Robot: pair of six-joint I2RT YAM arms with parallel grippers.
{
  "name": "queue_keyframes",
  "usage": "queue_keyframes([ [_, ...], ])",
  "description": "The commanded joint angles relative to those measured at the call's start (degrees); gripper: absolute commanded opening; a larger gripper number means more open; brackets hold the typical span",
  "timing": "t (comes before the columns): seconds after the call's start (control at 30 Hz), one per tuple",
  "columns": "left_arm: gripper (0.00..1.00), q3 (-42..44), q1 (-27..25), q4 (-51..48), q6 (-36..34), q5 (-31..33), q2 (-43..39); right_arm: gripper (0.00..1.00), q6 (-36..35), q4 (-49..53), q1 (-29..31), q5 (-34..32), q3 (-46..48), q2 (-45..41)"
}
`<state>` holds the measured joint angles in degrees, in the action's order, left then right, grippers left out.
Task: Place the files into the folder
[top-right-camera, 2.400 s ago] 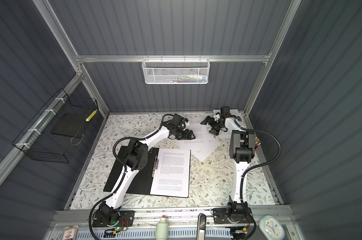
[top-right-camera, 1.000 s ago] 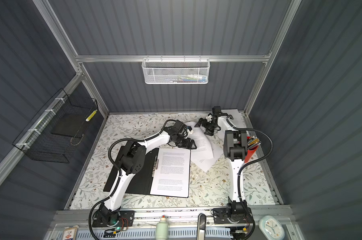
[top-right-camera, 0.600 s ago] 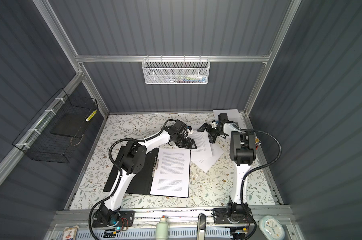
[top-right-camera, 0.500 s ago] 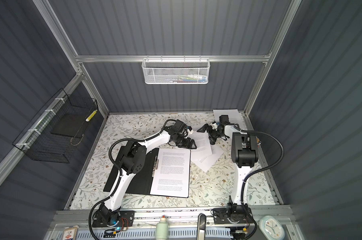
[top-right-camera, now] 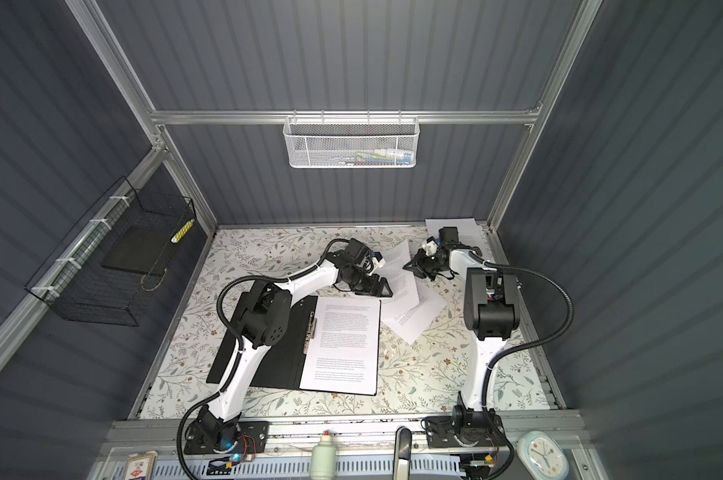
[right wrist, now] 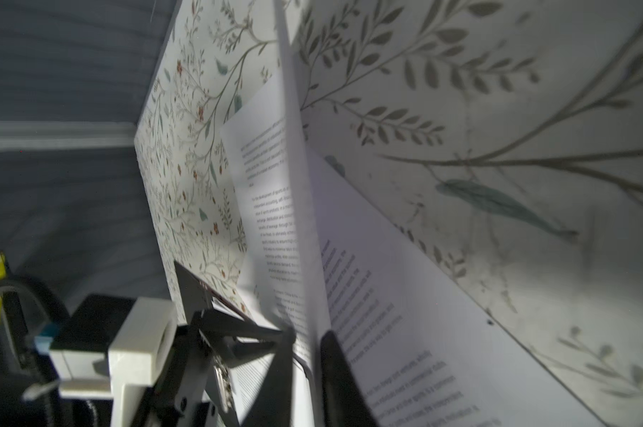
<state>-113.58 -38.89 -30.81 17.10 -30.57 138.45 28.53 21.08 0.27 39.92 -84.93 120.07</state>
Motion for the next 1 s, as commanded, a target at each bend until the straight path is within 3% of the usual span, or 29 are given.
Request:
queue_keyframes([
  [0.0, 0.84, -2.7, 0.4, -7.3, 1.2, 0.3, 0.6, 0.00, -1.3, 2.7, 0.3, -3.6, -2.6, -0.8],
  [0.03, 0.86, -4.6, 0.5, -7.9, 1.3, 1.3, -0.5, 0.00, -1.4, 3.4, 0.4, -4.0, -3.2, -1.4],
  [0.1, 0.99, -7.0, 0.9, -7.2, 1.8, 2.1, -3.8, 0.00, -1.4, 4.1, 0.5, -5.3, -3.8, -3.3],
  [0.27, 1.00, -3.0, 2.7, 0.9, 5.0, 5.2, -16.4, 0.00, -0.8, 6.4, 1.1, -9.4, -4.5, -10.2],
  [0.47, 1.00, 17.0, 4.5, 8.4, 4.8, 17.6, -36.0, 0.00, -1.3, 10.4, 3.2, -17.2, -4.1, -21.3],
  [0.67, 1.00, 34.5, 7.4, 5.4, 4.7, 29.3, -52.3, 0.00, -1.5, 17.1, 12.6, -27.8, -6.9, -29.2],
  [0.83, 1.00, 42.8, 8.3, -1.5, 3.9, 40.1, -62.3, 0.00, 4.5, 17.1, 24.9, -25.7, -7.3, -30.9],
  [0.97, 1.00, 46.5, 8.6, -3.9, 2.9, 43.5, -66.4, 0.00, 12.2, 9.2, 27.7, -18.2, -0.4, -35.0],
])
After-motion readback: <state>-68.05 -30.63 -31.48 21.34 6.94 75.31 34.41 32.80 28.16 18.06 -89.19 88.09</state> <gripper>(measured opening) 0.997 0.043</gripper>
